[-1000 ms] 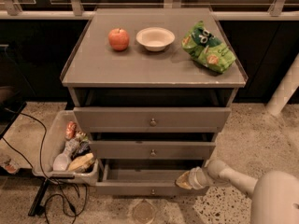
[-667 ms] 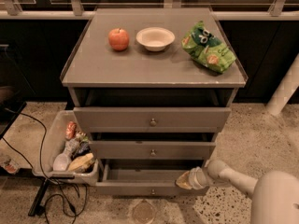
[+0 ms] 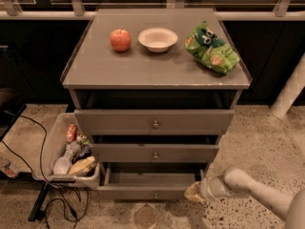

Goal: Close bottom drawer

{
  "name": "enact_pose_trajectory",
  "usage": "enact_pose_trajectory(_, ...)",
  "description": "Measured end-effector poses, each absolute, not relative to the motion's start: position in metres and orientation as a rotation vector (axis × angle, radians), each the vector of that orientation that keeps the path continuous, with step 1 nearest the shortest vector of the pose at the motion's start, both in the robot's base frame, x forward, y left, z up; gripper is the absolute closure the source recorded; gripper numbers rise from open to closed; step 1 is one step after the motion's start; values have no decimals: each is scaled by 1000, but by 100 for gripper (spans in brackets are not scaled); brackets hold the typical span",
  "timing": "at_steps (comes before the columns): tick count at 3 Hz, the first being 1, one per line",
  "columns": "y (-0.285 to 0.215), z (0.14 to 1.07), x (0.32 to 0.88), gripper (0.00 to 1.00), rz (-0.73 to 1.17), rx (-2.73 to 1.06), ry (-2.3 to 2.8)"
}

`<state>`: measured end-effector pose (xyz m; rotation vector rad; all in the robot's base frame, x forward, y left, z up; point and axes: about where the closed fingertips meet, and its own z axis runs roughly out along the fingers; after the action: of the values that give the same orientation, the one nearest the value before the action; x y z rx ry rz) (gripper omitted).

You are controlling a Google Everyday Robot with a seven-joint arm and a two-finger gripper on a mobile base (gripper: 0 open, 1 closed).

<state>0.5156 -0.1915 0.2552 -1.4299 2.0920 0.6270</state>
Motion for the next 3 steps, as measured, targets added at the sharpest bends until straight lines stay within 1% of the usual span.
enact_pose_trajectory(1, -193, 255, 499, 100, 671, -1442, 2094)
enact_pose_trajectory(2, -193, 255, 500, 100, 670, -1441, 2094)
enact_pose_trajectory(3, -183, 201, 509, 100, 672, -1443, 2168)
